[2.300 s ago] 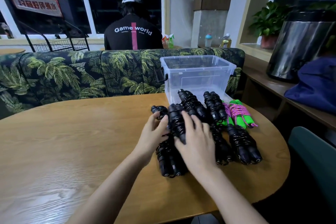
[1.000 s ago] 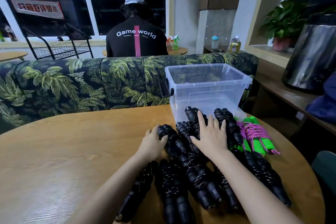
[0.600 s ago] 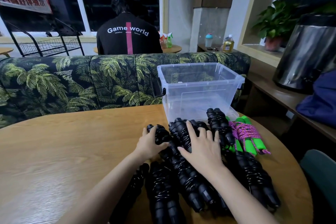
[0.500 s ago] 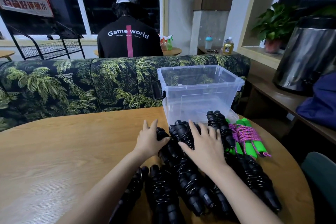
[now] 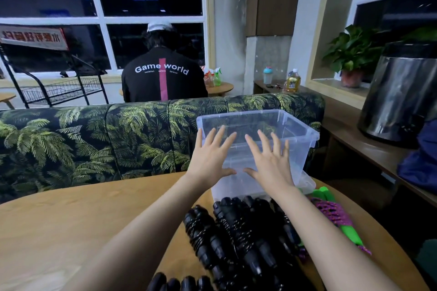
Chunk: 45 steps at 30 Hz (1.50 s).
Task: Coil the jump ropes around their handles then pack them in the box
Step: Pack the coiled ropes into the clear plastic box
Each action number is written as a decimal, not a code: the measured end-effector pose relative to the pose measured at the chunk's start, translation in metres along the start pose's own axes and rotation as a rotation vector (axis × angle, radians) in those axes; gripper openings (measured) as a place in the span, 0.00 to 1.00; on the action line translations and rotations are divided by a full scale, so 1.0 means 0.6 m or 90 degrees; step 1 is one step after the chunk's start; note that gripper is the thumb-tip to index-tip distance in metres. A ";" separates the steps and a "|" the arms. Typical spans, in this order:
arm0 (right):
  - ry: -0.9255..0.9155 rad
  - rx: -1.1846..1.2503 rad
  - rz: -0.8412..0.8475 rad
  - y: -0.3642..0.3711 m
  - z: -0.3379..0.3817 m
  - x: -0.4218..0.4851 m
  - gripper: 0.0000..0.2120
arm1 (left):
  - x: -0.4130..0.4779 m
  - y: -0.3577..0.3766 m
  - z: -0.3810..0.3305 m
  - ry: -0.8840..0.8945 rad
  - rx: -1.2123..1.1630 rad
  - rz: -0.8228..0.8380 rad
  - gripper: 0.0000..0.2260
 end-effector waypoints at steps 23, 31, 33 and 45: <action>-0.042 0.057 -0.363 -0.124 0.145 0.034 0.29 | -0.108 -0.102 0.139 -0.028 0.071 -0.377 0.35; -0.122 0.185 -0.360 -0.164 0.392 -0.081 0.27 | -0.381 -0.146 0.266 -0.096 0.200 -0.364 0.36; -0.152 0.211 -0.329 -0.157 0.445 -0.118 0.28 | -0.449 -0.136 0.286 -0.118 0.227 -0.341 0.37; -0.235 0.281 -0.211 -0.119 0.566 -0.231 0.27 | -0.632 -0.083 0.298 -0.192 0.197 -0.255 0.38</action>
Point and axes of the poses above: each hand's wrist, its own x-axis towards the middle knuckle, its own y-axis out of the palm, z = x × y, the point moved 1 cm from there along x, towards the middle knuckle, and after that the axes turned 2 degrees about z, right-handed, at the moved point
